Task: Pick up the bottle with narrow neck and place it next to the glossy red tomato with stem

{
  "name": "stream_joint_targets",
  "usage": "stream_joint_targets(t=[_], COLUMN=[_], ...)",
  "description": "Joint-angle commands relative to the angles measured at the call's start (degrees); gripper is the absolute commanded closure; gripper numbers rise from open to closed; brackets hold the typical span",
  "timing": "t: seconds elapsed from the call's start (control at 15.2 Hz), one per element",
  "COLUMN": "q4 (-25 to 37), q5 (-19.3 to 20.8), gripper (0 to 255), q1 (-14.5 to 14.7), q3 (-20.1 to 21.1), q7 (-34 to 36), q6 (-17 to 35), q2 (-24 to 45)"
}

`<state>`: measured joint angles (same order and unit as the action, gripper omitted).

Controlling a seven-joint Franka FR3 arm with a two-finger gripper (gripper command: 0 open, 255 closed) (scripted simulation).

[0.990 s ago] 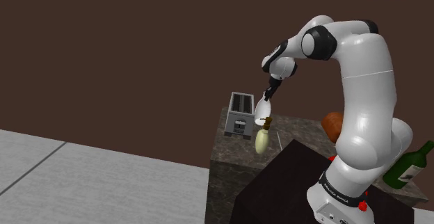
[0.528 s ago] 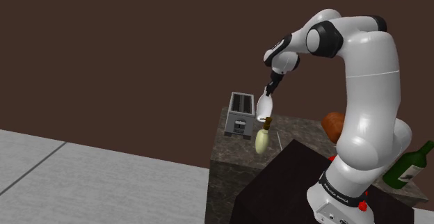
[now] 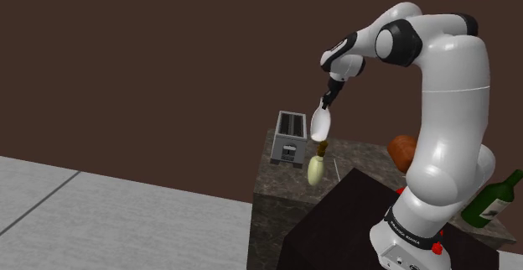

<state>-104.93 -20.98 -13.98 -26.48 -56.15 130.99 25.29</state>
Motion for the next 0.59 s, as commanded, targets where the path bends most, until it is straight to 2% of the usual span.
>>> stream_joint_targets(t=[0.0, 0.53], q4=[0.6, 2.7], q5=[0.6, 3.0], gripper=[255, 255], q1=[0.2, 0.9], q3=[-0.4, -1.5], q7=[0.5, 2.3], q6=[-1.3, -6.0], q2=[-0.8, -3.8])
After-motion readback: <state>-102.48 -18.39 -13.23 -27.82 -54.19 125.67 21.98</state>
